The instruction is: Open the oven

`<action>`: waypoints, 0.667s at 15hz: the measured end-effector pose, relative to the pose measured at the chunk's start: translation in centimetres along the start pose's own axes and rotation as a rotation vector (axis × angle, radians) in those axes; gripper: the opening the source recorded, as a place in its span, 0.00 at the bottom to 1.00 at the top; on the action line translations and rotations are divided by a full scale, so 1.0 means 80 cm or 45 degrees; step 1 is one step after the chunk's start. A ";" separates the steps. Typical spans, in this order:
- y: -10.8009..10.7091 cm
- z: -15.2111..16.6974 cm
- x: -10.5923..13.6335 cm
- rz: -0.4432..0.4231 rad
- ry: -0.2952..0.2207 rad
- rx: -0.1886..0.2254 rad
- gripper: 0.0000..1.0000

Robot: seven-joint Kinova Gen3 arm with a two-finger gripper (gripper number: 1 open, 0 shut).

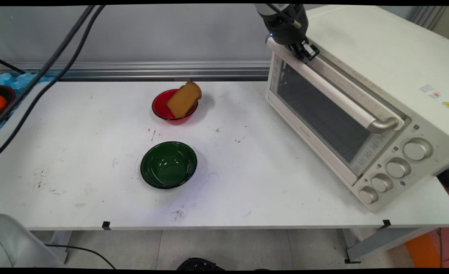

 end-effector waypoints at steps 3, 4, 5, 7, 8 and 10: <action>0.001 0.000 -0.009 0.001 -0.029 0.004 0.00; 0.001 0.000 -0.012 0.003 -0.037 0.004 0.00; 0.001 0.000 -0.016 0.004 -0.046 0.005 0.00; 0.001 -0.001 -0.023 0.007 -0.063 0.007 0.00; 0.001 -0.001 -0.026 0.011 -0.072 0.008 0.00; 0.002 0.000 -0.031 0.021 -0.088 0.008 0.00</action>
